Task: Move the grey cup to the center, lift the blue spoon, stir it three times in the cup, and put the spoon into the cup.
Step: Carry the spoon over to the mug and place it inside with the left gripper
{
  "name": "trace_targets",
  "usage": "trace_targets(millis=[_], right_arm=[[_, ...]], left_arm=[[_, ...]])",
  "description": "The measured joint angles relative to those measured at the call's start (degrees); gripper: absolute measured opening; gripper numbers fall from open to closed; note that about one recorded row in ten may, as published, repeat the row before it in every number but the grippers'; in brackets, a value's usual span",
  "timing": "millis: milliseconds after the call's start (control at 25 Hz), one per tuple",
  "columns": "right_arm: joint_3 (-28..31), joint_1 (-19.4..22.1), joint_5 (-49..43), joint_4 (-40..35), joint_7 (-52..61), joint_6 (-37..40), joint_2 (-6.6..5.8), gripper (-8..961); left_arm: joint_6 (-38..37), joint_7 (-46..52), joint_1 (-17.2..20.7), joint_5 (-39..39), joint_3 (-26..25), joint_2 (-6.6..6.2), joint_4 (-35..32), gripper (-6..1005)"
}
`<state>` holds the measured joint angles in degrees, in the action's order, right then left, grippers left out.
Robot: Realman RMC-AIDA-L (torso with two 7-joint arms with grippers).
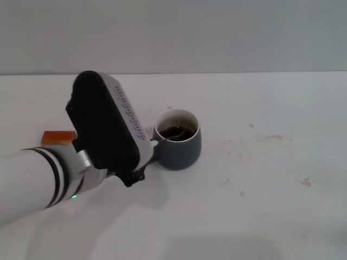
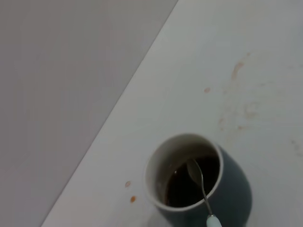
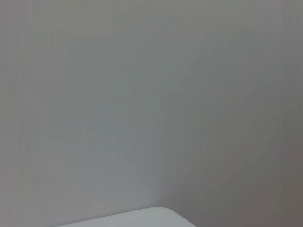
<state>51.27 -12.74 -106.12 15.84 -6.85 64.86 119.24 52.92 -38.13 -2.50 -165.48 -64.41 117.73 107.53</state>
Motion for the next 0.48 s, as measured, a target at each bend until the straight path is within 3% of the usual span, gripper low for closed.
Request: trace_targets(millis=[480], right_arm=[[-0.84, -0.08, -0.05, 0.13, 0.00, 0.00, 0.10, -1]], left_arm=[[-0.40, -0.65, -1.69, -0.05, -3.22, 0.13, -1.14, 141]])
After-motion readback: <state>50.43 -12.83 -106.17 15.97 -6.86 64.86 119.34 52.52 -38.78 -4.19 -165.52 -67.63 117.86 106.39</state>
